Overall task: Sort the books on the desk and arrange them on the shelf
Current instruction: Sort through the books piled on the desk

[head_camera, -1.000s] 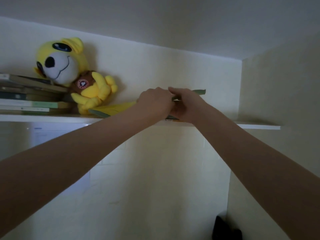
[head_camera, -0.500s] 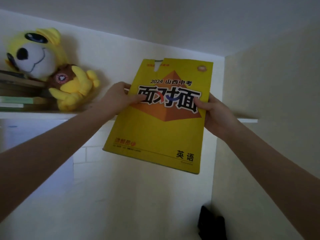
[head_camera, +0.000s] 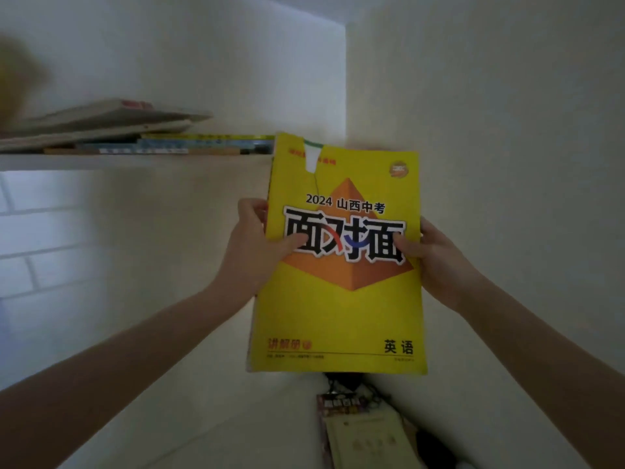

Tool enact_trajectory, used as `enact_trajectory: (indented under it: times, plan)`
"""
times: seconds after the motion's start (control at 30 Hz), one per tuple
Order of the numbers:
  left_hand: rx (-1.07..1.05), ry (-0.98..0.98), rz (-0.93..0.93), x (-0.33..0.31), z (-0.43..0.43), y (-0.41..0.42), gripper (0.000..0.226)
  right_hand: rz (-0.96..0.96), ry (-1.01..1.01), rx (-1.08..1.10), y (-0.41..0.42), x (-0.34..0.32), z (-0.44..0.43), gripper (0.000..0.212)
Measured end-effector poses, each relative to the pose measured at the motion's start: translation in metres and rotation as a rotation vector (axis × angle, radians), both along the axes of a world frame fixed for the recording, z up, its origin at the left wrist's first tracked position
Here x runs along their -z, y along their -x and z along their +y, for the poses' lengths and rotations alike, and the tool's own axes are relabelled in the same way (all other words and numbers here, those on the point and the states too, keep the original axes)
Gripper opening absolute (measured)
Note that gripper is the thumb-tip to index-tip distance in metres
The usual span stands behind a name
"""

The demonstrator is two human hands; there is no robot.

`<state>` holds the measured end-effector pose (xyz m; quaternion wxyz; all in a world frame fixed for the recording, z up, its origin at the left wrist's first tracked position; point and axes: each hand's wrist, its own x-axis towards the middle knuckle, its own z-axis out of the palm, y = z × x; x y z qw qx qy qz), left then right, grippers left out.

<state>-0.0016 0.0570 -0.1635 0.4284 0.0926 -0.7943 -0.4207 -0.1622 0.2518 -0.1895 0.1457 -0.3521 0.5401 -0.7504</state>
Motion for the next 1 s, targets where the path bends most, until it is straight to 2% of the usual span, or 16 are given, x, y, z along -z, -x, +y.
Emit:
enact_trajectory:
  times: [0.23,0.5,0.8,0.9,1.0]
  plan:
    - [0.088,-0.079,-0.162,0.096,0.013,0.056,0.061,-0.107,-0.107,0.12,0.027,0.086,0.036,0.046]
    - [0.097,-0.171,-0.342,0.191,0.008,0.085,0.061,-0.298,-0.211,0.179,0.041,0.186,0.034,0.046]
    - [-0.021,-0.28,-0.626,0.32,-0.022,0.069,0.065,-0.522,-0.409,0.108,0.029,0.318,-0.01,0.045]
    - [-0.061,-0.293,-0.687,0.357,-0.04,0.058,0.063,-0.55,-0.479,0.106,0.025,0.351,-0.036,0.033]
    - [-0.105,-0.342,-0.732,0.387,-0.057,0.048,0.061,-0.55,-0.571,0.108,0.021,0.38,-0.062,0.04]
